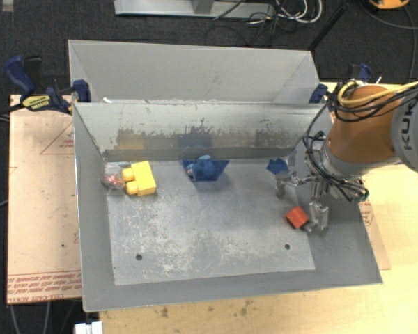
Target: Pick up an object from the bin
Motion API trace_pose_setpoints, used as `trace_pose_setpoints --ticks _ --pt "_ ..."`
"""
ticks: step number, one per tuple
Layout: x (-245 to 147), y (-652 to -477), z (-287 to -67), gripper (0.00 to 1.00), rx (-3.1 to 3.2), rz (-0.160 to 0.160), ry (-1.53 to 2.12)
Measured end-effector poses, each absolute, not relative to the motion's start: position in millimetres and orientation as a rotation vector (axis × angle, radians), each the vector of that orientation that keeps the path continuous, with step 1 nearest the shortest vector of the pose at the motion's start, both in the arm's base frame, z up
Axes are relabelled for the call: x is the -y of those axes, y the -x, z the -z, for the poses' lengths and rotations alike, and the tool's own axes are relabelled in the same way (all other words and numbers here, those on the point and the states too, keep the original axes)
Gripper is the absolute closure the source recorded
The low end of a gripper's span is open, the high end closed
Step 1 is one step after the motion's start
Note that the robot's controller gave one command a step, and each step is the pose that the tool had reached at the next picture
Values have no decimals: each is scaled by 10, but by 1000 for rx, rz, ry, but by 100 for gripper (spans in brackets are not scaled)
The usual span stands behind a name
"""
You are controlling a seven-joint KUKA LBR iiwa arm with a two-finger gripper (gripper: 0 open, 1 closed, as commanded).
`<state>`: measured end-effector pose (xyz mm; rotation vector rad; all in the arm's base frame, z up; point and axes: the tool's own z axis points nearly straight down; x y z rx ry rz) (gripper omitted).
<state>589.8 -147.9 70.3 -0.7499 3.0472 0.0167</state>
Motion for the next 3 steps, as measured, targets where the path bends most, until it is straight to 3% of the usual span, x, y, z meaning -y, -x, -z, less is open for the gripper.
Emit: trace_pose_setpoints --ticks 1,2,3 --pt "1453 -5838 -708 0 -3015 -14 855" --pt "1467 -5833 -707 100 -3018 -14 855" --pt "1451 -5846 -831 100 -3017 -1 857"
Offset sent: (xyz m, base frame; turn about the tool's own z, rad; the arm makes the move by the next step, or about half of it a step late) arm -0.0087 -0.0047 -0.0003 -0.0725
